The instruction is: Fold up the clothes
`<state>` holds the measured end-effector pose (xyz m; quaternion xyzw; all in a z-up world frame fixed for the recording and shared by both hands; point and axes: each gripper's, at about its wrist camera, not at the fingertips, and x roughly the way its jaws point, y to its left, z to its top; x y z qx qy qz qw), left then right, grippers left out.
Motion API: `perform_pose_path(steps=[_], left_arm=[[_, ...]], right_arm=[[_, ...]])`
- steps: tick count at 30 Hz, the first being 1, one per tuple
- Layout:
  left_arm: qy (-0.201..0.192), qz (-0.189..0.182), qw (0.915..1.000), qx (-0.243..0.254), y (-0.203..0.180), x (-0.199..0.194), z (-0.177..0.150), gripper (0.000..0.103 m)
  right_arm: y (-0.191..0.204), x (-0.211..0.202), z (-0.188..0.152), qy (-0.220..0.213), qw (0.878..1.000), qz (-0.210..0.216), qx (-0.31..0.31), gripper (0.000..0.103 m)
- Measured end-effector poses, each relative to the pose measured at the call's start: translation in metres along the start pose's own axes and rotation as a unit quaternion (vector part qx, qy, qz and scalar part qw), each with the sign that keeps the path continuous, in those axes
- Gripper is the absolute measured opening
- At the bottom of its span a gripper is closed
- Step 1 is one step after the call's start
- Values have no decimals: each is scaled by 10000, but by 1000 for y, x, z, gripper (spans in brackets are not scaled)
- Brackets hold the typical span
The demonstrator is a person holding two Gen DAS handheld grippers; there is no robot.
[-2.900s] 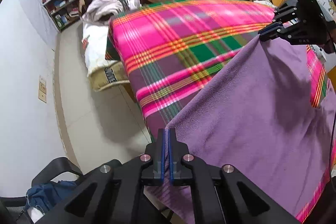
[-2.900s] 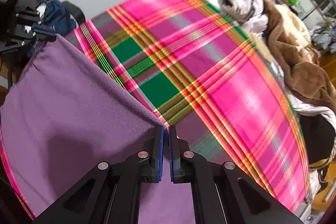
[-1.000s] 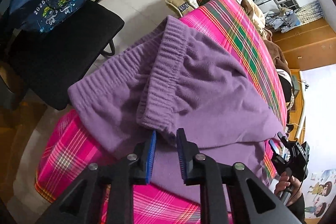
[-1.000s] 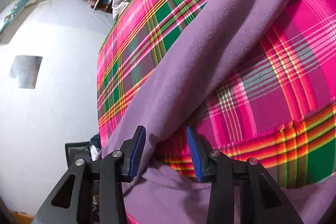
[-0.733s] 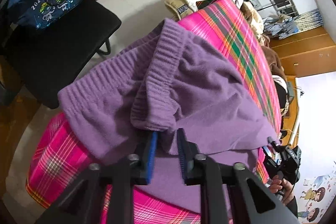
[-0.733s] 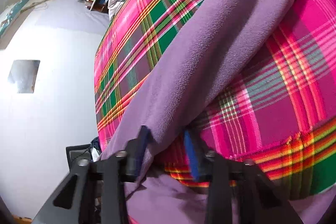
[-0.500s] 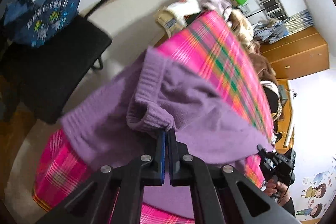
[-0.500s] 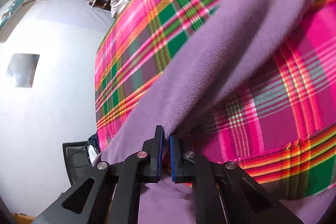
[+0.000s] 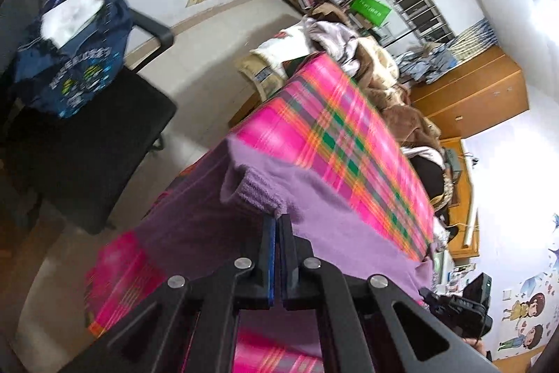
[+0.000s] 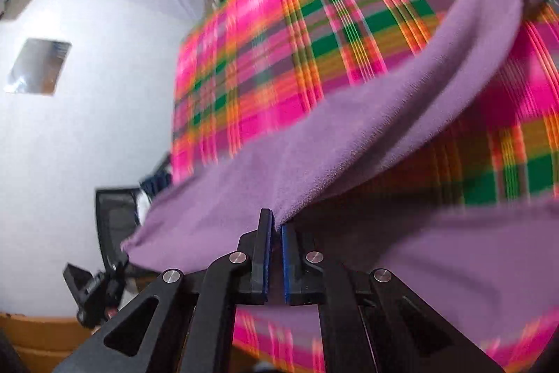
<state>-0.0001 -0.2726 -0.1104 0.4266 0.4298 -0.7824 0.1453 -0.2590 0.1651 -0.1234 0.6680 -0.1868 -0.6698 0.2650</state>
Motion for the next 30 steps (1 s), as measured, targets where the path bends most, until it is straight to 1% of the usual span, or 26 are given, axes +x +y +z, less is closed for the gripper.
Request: perform_pose_path(steps=[1,3,4,5,7,8,13,16,20,23,25,26,27,28,29,30], left_arm=[[54,66,10000,-50,7,0,-4,2],[180,192,9993,-266,24,4,-10,2],[206,225,9990,-340,28,6,-10,2],[231,257,9985,-414,32,9,-11,2],[204,264,9985,-423,31,8,-9,2],[166,249,9988,-383,27,6,-7,2],[-27,172,9997,-181,9,-2,1,2],[-138,128,9998,-65,-2,-7,6,2],[-182,122,9998,24,-12,-10,12,2],[-217,110,9997,94,-20,-12,15,2],[-230,112,9996,119,-24,-13,16,2],[-232,117,9996,125,-25,-13,16,2],[-231,125,9996,128,-25,-13,17,2],[-219,144,9996,119,-24,-12,16,2],[-207,163,9996,110,-23,-12,16,2],[-195,182,9996,101,-22,-12,16,2]], right_arm=[[-4,6,-6,98,9999,-2,28,9],[-13,19,-16,274,9996,-14,79,16],[-19,26,-18,290,9995,-58,102,20],[-25,27,-19,232,9996,-123,143,25],[-36,21,-21,24,9995,-173,251,27],[-42,18,-22,-79,9993,-198,305,30],[-76,11,-18,-431,9964,-170,710,34],[-97,8,-15,-626,9933,-139,964,34],[-107,21,-5,-729,9916,-106,1059,34],[-116,27,-1,-790,9888,122,1263,33],[-117,30,2,-848,9881,185,1268,33],[-118,28,4,-869,9884,187,1231,30],[-121,25,7,-864,9889,166,1195,21],[-120,26,9,-848,9894,143,1172,14],[-119,28,10,-840,9897,135,1153,8],[-118,29,10,-851,9897,150,1142,5]])
